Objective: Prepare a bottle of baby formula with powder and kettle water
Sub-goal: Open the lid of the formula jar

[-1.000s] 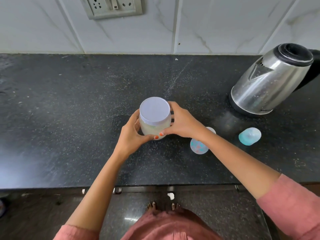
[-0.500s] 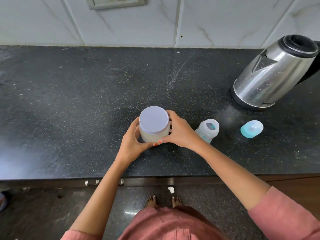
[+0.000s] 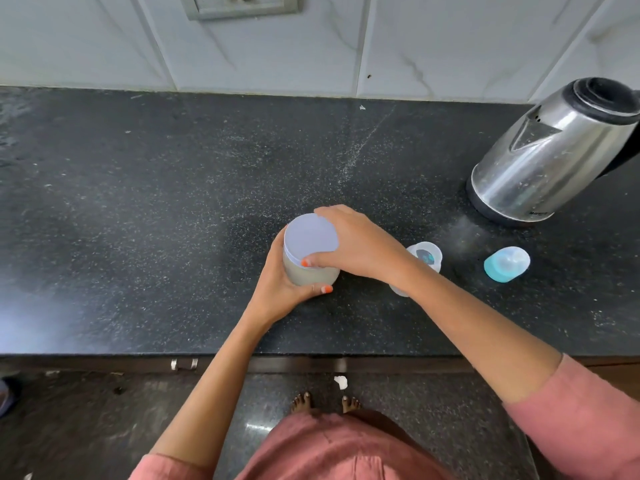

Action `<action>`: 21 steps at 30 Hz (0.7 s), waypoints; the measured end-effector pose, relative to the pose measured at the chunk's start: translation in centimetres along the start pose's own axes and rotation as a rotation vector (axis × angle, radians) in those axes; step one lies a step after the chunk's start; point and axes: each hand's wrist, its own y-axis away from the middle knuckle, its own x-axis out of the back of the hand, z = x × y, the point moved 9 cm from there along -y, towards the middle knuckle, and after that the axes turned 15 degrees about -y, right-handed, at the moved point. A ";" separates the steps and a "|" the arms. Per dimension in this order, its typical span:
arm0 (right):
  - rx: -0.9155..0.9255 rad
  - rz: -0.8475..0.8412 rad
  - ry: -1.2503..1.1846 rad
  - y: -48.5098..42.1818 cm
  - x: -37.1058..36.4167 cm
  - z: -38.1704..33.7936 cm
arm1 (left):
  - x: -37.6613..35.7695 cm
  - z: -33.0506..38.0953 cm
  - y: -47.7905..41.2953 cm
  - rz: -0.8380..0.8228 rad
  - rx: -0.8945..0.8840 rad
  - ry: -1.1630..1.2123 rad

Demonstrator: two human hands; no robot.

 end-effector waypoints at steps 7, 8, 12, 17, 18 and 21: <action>-0.031 0.036 0.405 -1.4 -1.5 -1.8 | -0.2 -0.9 0.0 0.128 0.068 0.022; -0.020 0.044 0.440 -1.5 -1.5 -2.1 | -0.1 -0.8 -0.1 0.137 0.075 0.006; -0.002 0.030 0.484 -1.9 -1.3 -2.6 | 0.4 -0.2 -0.1 0.160 0.070 -0.078; 0.025 -0.022 0.462 -2.1 -1.3 -2.7 | 0.7 -0.6 0.0 0.168 0.097 -0.097; 0.031 -0.030 0.463 -2.2 -1.3 -2.8 | 0.7 -0.5 0.0 0.169 0.102 -0.097; 0.040 -0.048 0.455 -2.3 -1.3 -2.8 | 0.9 -0.4 0.1 0.172 0.109 -0.112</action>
